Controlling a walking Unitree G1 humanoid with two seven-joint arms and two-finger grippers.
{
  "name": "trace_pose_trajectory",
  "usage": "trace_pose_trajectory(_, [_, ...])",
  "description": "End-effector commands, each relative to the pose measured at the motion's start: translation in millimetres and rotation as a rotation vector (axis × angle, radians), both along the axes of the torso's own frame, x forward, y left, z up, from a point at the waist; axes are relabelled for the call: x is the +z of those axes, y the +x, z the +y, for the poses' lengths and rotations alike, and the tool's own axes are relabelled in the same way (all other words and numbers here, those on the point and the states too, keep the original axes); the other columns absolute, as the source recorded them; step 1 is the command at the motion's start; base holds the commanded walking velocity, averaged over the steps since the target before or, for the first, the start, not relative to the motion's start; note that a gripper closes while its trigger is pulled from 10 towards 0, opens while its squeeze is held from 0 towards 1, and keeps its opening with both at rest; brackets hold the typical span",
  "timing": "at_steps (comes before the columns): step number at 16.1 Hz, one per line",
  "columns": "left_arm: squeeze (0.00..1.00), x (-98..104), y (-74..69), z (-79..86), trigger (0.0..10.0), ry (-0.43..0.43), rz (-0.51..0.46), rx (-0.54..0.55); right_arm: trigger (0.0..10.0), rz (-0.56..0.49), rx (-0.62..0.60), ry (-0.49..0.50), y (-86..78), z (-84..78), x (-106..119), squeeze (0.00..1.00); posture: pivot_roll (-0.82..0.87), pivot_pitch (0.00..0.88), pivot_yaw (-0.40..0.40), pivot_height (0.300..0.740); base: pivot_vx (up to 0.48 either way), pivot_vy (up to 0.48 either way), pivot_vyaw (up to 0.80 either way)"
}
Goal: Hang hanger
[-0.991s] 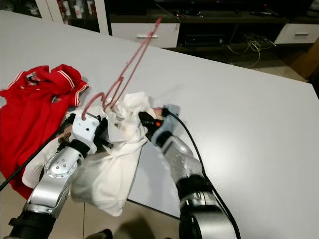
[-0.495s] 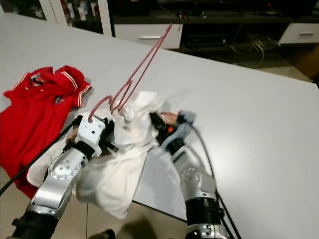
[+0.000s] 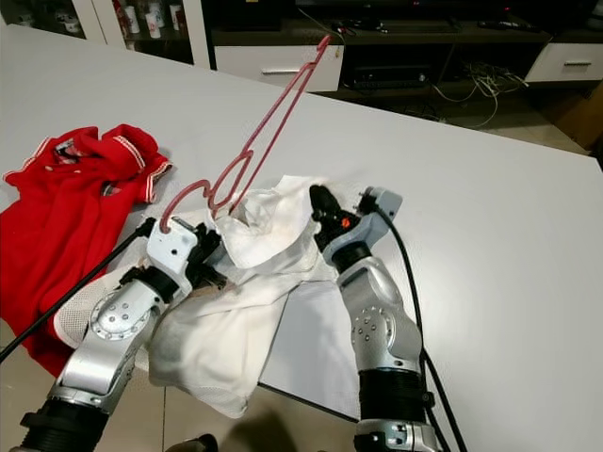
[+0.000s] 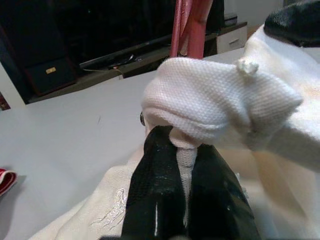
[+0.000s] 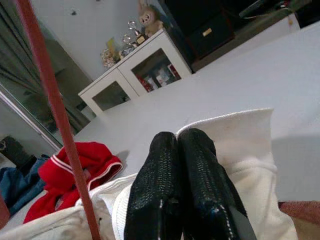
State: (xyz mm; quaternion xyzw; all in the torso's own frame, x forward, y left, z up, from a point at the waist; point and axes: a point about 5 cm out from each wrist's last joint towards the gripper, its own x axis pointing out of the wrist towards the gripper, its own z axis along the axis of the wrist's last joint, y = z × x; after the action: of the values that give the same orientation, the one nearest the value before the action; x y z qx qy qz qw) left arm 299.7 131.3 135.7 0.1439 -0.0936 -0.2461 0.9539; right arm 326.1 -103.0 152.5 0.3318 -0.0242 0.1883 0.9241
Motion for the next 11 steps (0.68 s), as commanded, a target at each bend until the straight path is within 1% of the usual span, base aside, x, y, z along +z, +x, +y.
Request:
trace_pose_trajectory(1, [0.00, -11, -6.1, -4.3, 0.0, 0.006, 0.045, -0.036, 0.0, -0.010, -0.032, 0.016, -0.7, -7.4, 4, 0.00, 0.10, 0.092, -0.051, 0.740, 0.000, 0.000, 0.00])
trace_pose_trajectory(2, [0.00, -9, -8.4, -5.5, 0.0, -0.001, 0.037, -0.064, 0.0, -0.017, -0.063, 0.011, 0.3, -14.7, 6, 0.00, 0.10, 0.092, -0.053, 0.740, 0.000, 0.000, 0.00])
trace_pose_trajectory(4, [0.00, -5, -14.4, -9.7, 0.0, -0.023, 0.027, -0.168, 0.0, -0.040, -0.151, -0.007, 6.9, -30.9, 15, 0.00, 0.09, 0.091, -0.053, 0.740, 0.000, 0.000, 0.00])
trace_pose_trajectory(5, [0.00, -5, -15.6, -10.4, 0.0, -0.025, 0.034, -0.188, 0.0, -0.046, -0.167, -0.010, 8.6, -33.8, 17, 0.00, 0.09, 0.091, -0.053, 0.740, 0.000, 0.000, 0.00])
trace_pose_trajectory(6, [0.00, -8, -18.9, -11.4, 0.0, -0.019, 0.068, -0.238, 0.0, -0.059, -0.204, -0.020, 12.9, -40.6, 22, 0.00, 0.08, 0.087, -0.052, 0.740, 0.000, 0.000, 0.00])
trace_pose_trajectory(7, [0.00, -9, -20.1, -11.5, 0.0, -0.016, 0.081, -0.254, 0.0, -0.063, -0.216, -0.023, 14.4, -42.9, 24, 0.00, 0.08, 0.087, -0.052, 0.740, 0.000, 0.000, 0.00])
trace_pose_trajectory(8, [0.00, -14, -21.2, -9.5, 0.0, -0.022, 0.143, -0.267, 0.0, -0.078, -0.245, -0.026, 18.3, -49.3, 30, 0.00, 0.08, 0.081, -0.051, 0.740, 0.000, 0.000, 0.00])
trace_pose_trajectory(9, [0.00, -16, -20.9, -6.7, 0.0, -0.039, 0.185, -0.263, 0.0, -0.094, -0.265, -0.038, 21.1, -53.3, 34, 0.00, 0.08, 0.079, -0.050, 0.740, 0.000, 0.000, 0.00])
trace_pose_trajectory(11, [0.00, -19, -24.0, -6.1, 0.0, -0.054, 0.226, -0.295, 0.0, -0.110, -0.289, -0.048, 23.7, -57.8, 39, 0.00, 0.08, 0.079, -0.050, 0.740, 0.000, 0.000, 0.00])
